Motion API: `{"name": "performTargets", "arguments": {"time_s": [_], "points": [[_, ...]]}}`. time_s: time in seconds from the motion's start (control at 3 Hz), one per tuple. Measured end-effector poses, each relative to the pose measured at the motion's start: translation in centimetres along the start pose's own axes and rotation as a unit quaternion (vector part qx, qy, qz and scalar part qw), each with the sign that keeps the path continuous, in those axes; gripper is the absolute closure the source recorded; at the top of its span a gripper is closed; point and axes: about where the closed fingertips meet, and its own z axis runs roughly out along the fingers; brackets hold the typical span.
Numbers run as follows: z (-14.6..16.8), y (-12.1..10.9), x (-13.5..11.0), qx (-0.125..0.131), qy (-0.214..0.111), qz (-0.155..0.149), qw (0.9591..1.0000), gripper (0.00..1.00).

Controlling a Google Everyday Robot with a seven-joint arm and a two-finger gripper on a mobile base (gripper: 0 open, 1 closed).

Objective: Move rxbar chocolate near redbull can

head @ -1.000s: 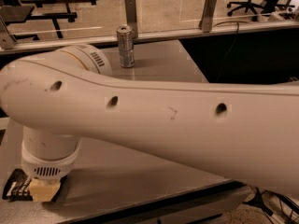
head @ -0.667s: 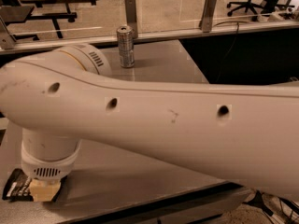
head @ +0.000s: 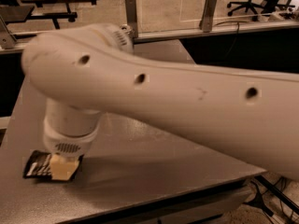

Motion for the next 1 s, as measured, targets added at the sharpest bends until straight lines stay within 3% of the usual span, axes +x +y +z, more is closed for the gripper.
{"name": "performTargets", "arguments": {"time_s": [0.33, 1.0], "points": [[-1.7, -2.3, 1.8, 0.013, -0.004, 0.017, 0.9998, 1.0], [-6.5, -7.5, 8.0, 0.055, -0.001, 0.063, 0.9965, 1.0]]}}
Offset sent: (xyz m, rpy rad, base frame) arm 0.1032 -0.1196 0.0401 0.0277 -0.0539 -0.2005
